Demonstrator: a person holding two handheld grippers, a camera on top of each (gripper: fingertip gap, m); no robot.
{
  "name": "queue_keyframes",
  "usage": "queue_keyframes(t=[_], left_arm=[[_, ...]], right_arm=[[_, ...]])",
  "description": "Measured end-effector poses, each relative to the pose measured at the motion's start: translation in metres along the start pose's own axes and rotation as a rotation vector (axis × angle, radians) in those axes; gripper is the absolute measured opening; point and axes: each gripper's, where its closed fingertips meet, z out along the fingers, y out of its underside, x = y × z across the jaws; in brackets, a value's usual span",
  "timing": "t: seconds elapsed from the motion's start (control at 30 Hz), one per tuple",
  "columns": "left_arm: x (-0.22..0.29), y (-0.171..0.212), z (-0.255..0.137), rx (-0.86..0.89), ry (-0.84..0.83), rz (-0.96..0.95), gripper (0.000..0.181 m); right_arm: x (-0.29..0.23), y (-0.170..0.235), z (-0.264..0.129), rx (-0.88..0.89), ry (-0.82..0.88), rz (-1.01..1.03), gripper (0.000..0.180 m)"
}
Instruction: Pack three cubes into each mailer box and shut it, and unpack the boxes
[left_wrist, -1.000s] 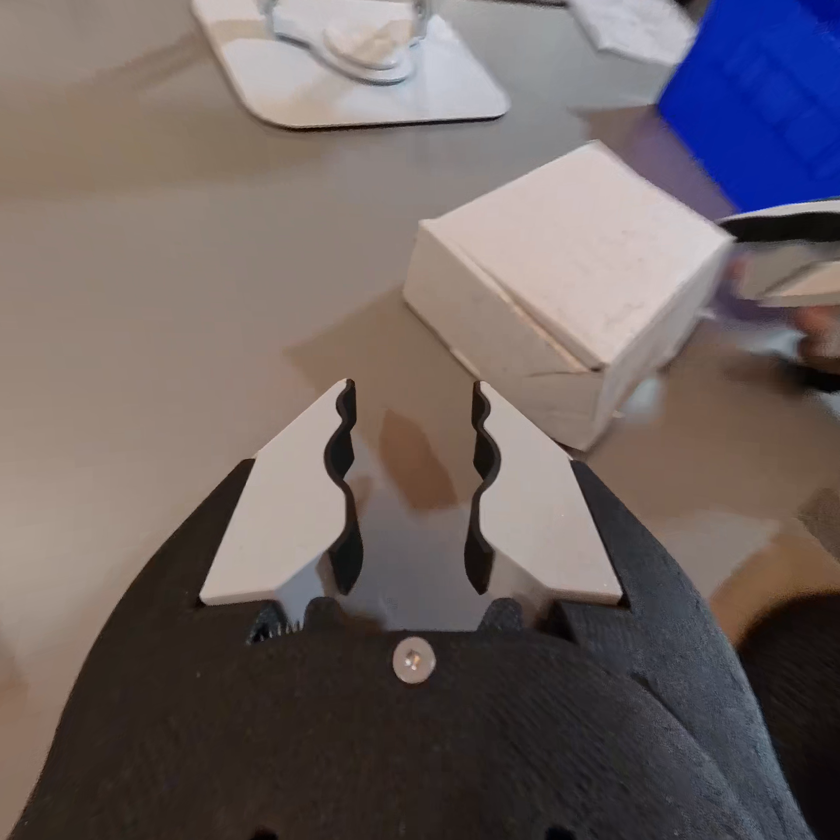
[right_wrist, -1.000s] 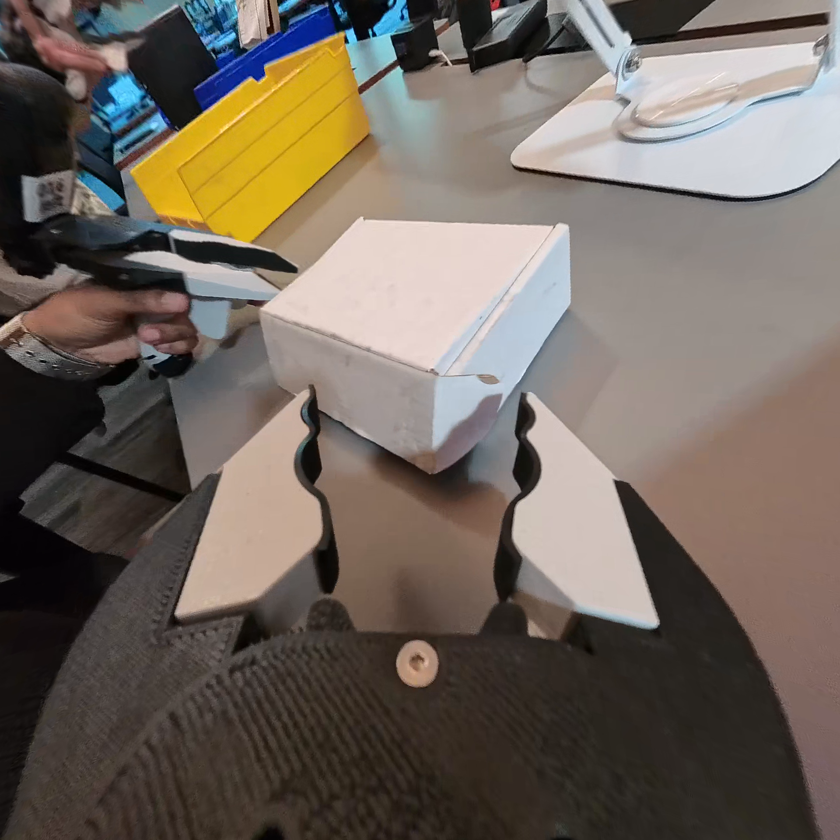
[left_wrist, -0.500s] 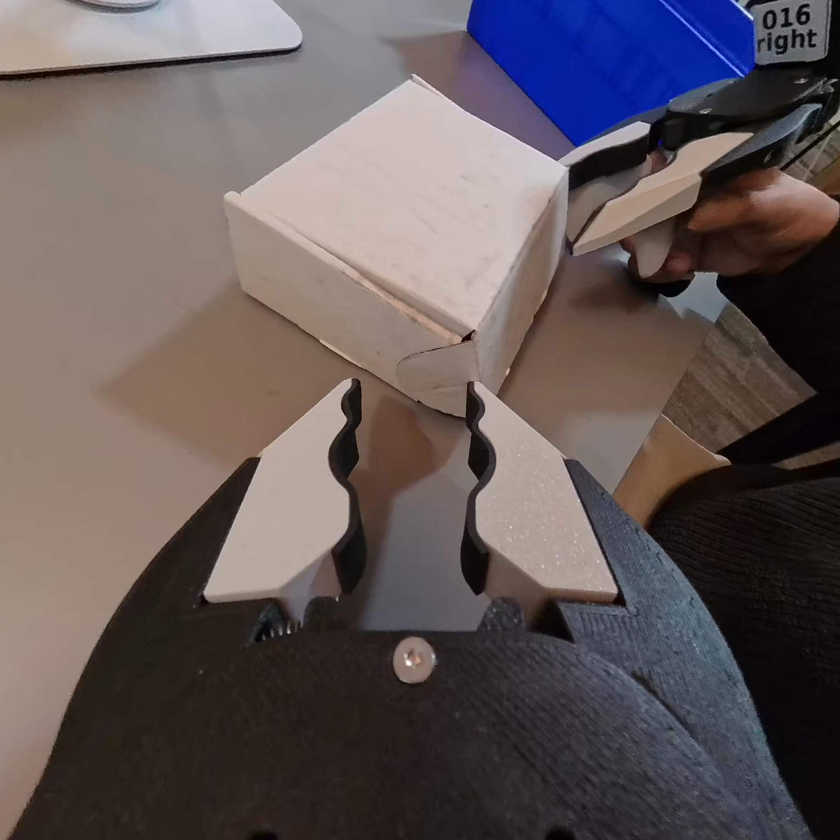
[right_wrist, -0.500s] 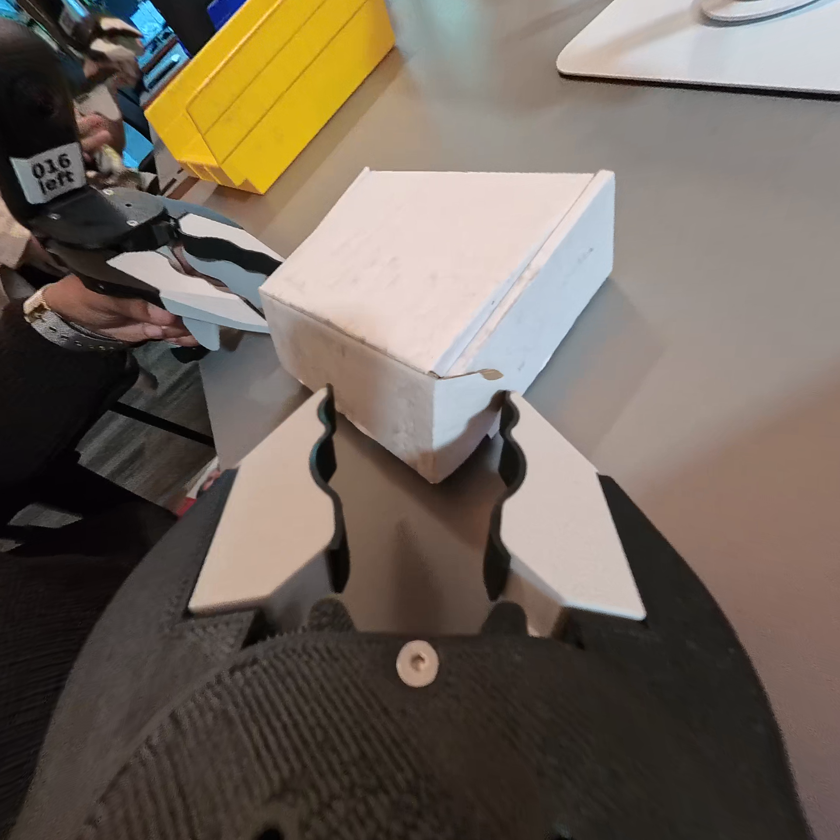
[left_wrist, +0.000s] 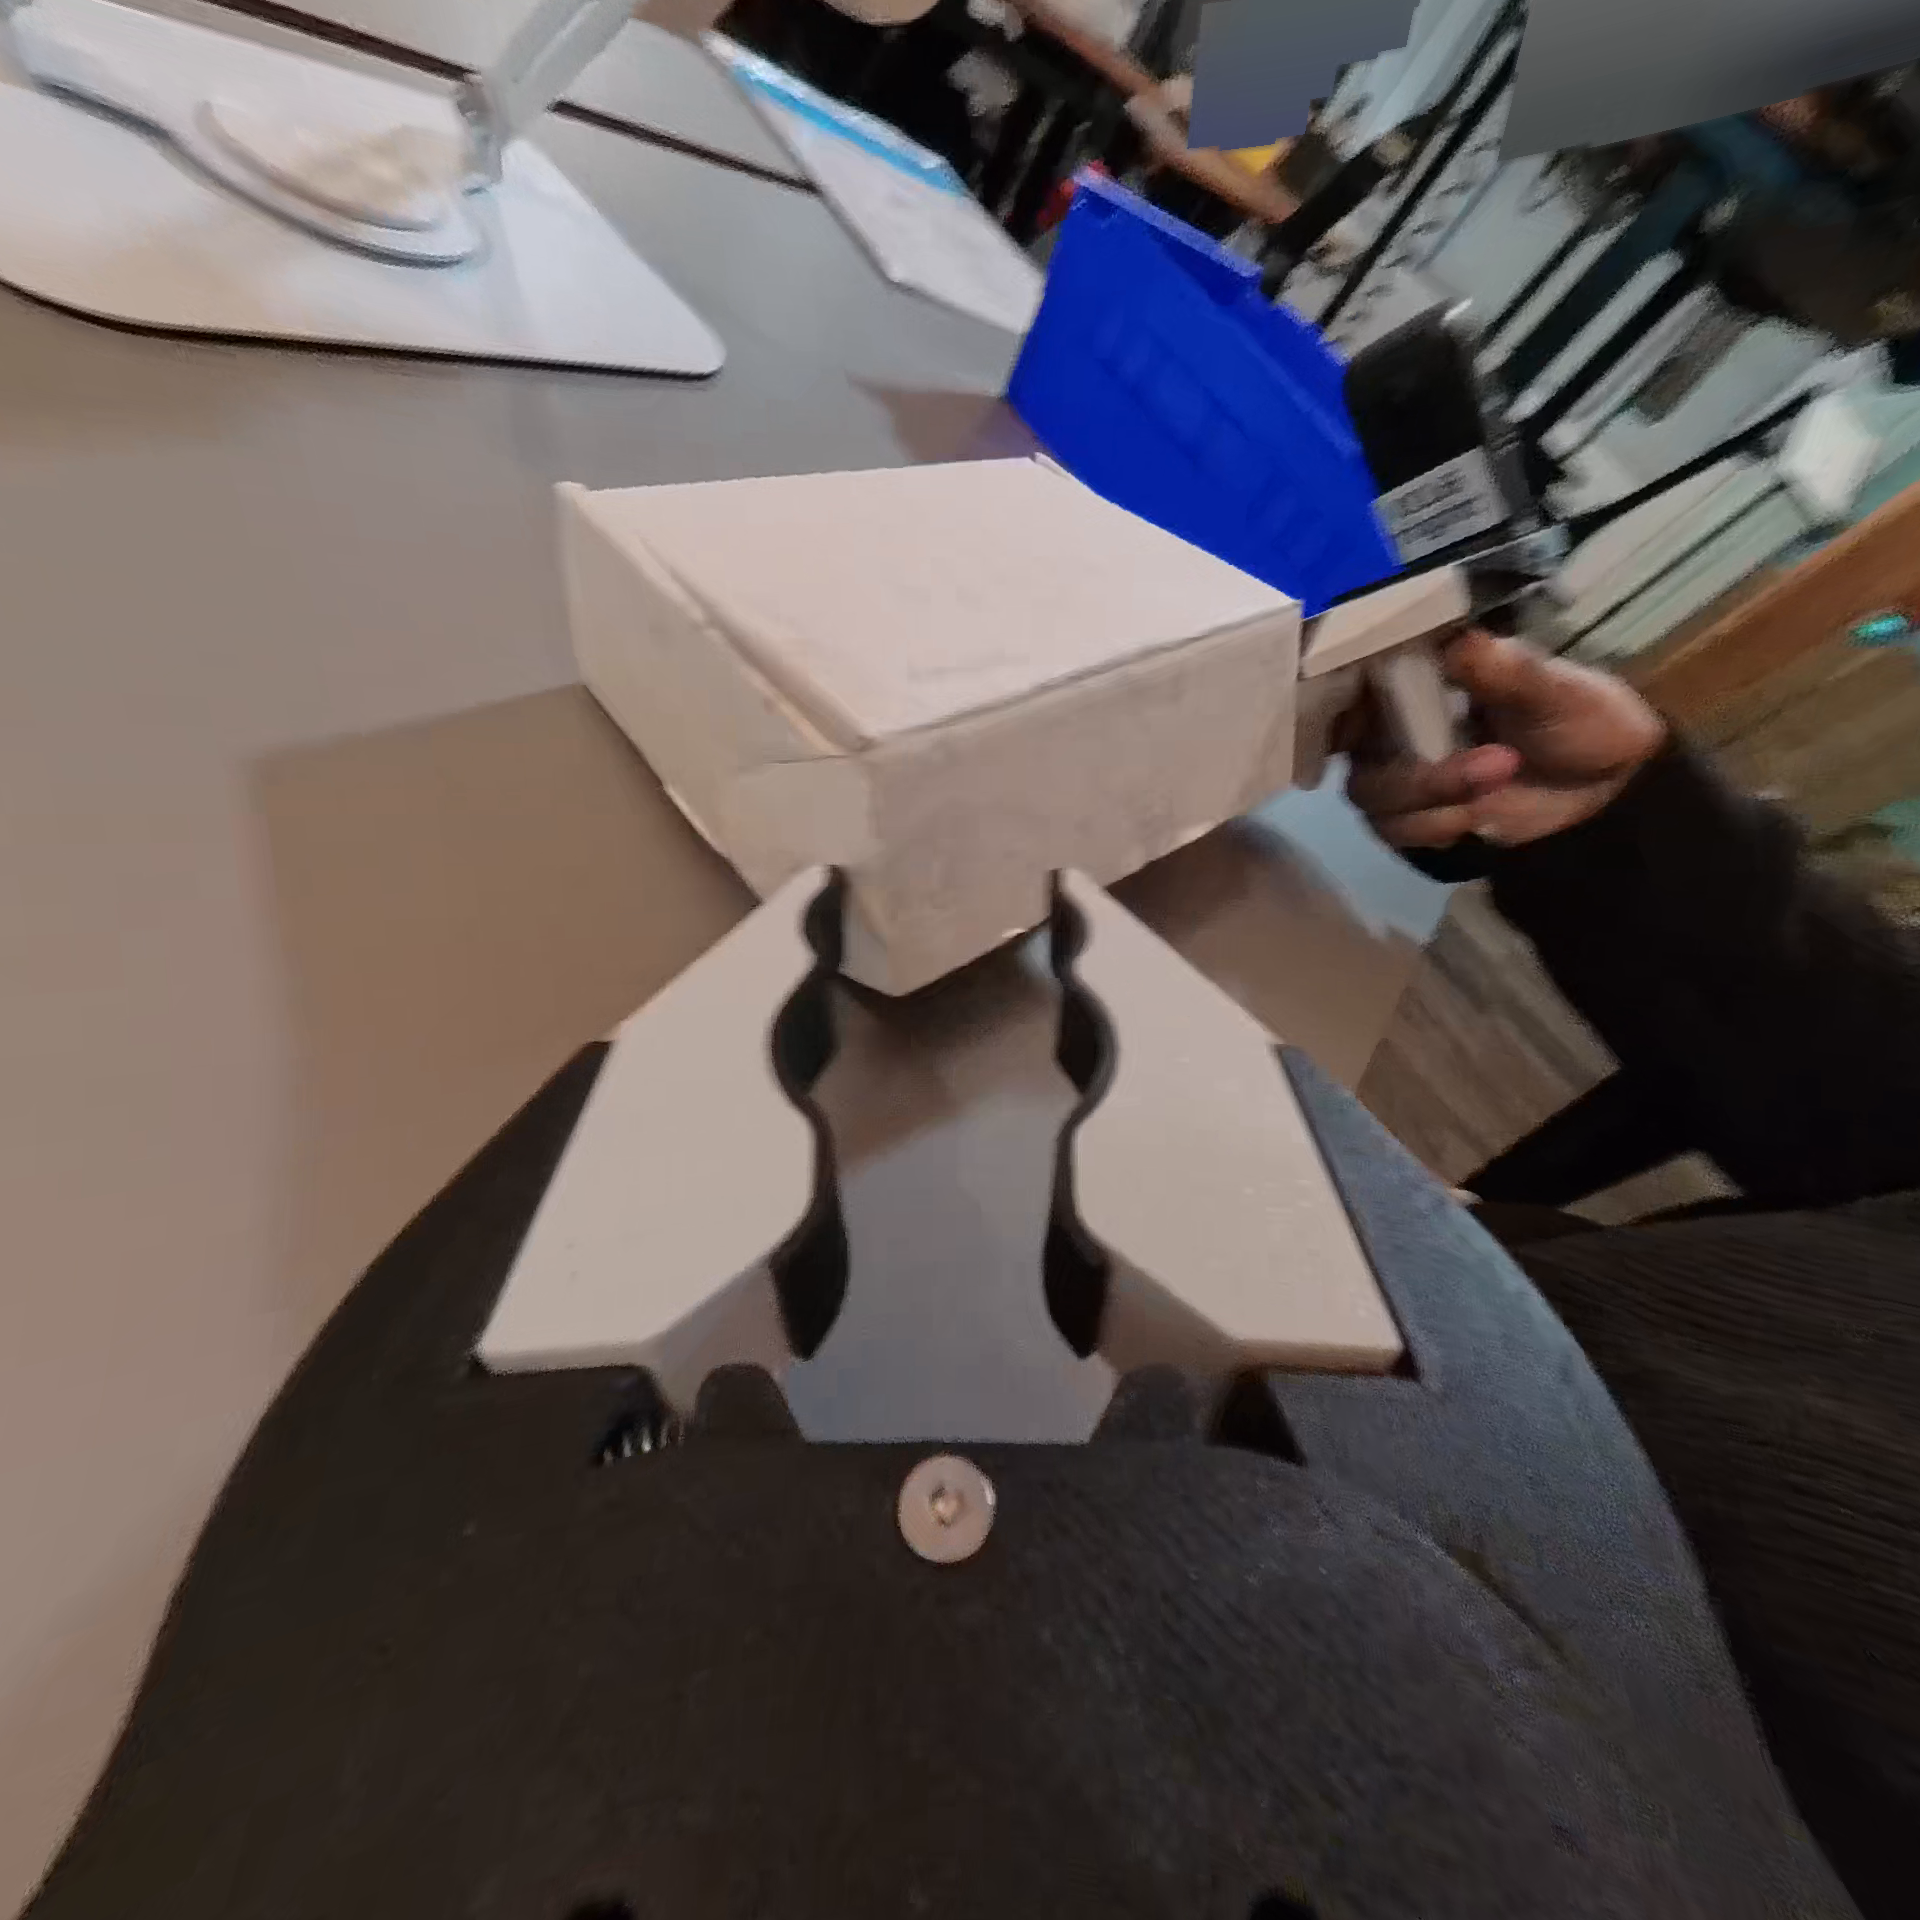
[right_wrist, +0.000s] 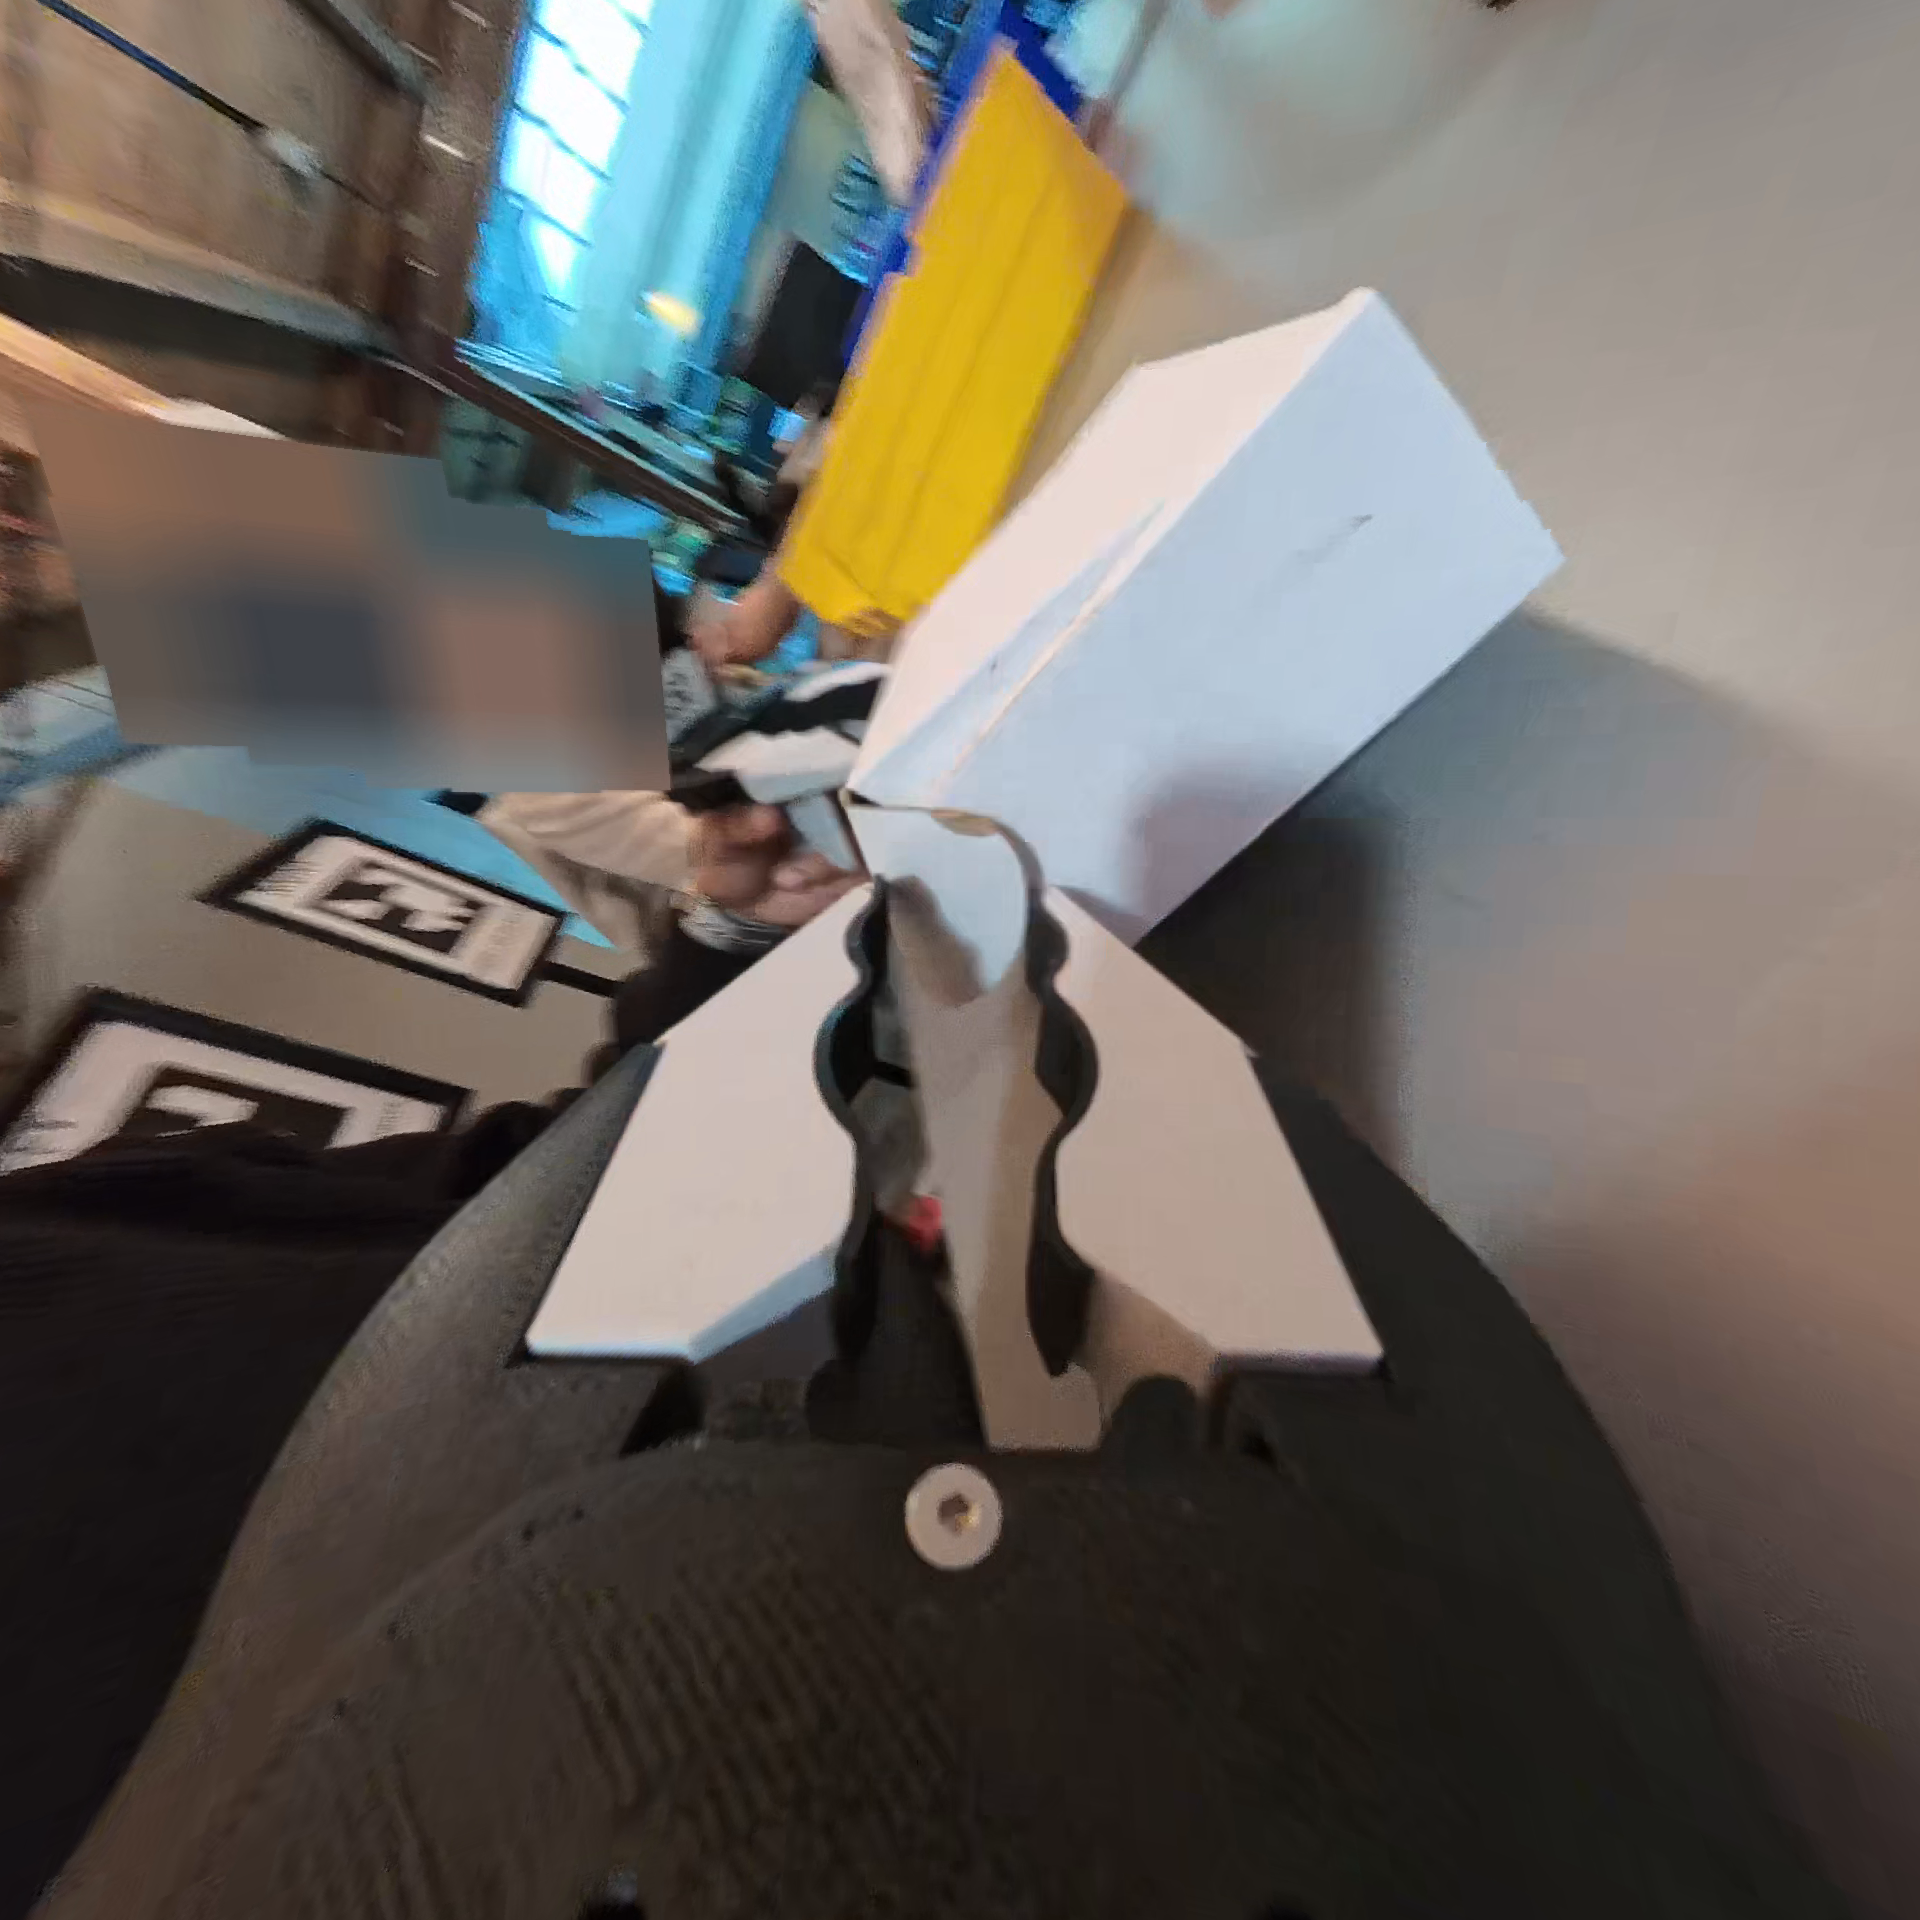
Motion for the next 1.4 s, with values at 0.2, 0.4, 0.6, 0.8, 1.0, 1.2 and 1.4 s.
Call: queue_keyframes(t=[0.2,0.4,0.6,0.8,1.0,1.2,1.4], left_arm=[[0.006,-0.004,-0.001,0.022,0.04,-0.01,0.047],[0.018,-0.017,-0.007,0.098,0.112,-0.001,0.041],[-0.02,-0.018,-0.009,0.106,-0.102,0.014,0.062],[-0.011,0.005,0.017,-0.053,-0.008,0.01,0.083],[0.0,0.017,0.023,-0.132,0.045,0.016,0.085],[0.0,0.027,0.013,-0.172,0.035,0.035,0.076],[0.003,0.024,0.004,-0.17,0.054,0.024,0.065]], right_arm=[[-0.011,-0.008,-0.003,0.054,-0.086,0.007,0.031],[0.0,-0.006,0.001,0.04,0.047,-0.124,0.045],[0.019,-0.001,0.002,-0.002,0.203,-0.227,0.051],[0.026,0.004,0.005,-0.04,0.252,-0.287,0.055],[0.033,0.022,0.012,-0.152,0.307,-0.37,0.052],[0.033,0.045,0.017,-0.266,0.268,-0.311,0.048],[0.016,0.042,0.013,-0.239,0.183,-0.193,0.044]])
